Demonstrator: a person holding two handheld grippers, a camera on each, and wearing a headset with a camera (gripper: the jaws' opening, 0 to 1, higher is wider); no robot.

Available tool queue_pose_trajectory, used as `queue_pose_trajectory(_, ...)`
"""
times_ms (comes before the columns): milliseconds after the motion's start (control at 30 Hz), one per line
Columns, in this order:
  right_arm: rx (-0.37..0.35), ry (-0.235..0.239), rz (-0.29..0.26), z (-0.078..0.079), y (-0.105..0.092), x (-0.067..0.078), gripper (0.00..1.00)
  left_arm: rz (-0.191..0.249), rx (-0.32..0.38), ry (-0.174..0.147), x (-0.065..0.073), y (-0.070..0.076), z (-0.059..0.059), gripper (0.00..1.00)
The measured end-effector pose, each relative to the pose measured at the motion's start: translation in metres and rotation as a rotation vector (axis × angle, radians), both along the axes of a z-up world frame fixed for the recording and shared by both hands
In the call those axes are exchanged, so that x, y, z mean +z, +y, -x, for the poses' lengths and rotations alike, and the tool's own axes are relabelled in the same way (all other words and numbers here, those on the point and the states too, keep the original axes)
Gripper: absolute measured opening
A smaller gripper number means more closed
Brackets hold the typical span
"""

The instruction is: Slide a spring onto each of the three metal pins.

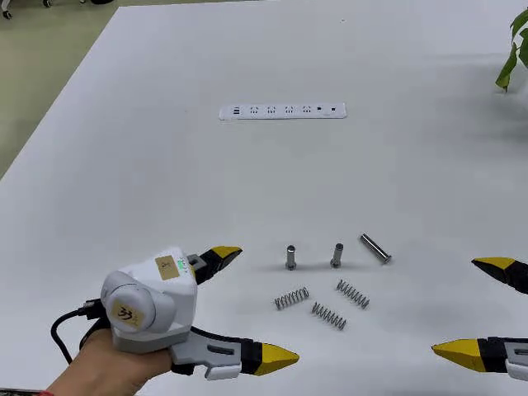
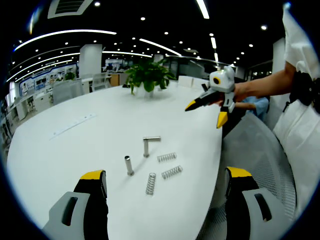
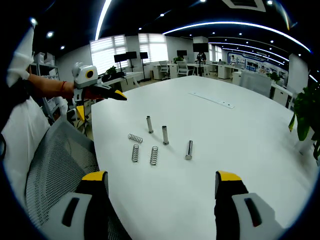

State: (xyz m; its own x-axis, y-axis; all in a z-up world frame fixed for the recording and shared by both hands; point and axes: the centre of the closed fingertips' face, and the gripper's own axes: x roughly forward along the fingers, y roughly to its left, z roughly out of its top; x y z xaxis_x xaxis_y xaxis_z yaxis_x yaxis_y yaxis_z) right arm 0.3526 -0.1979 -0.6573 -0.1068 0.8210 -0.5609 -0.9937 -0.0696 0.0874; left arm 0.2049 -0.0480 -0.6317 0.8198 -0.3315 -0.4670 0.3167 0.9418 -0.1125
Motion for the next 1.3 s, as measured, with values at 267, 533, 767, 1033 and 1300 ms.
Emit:
queue_pose_trajectory(267,-0.002,-0.001,0.003,-0.002,0.004,0.001,0.88,0.004,-0.002,0.003,-0.003,0.003,0.001,1.00)
queue_pose_trajectory(533,-0.001,-0.008,-0.002,-0.008,0.013,0.005,0.87,0.010,-0.007,0.007,-0.004,0.002,0.000,1.00)
queue_pose_trajectory(767,0.003,-0.018,-0.005,-0.013,0.023,0.008,0.86,0.014,-0.005,0.005,-0.004,0.005,-0.002,1.00)
queue_pose_trajectory(1033,-0.019,-0.025,-0.001,-0.024,0.038,0.010,0.84,0.023,-0.003,0.009,-0.006,0.004,-0.004,1.00)
queue_pose_trajectory(1300,-0.040,-0.033,0.035,-0.040,0.065,0.001,0.75,0.032,0.001,0.009,-0.008,0.007,-0.005,1.00)
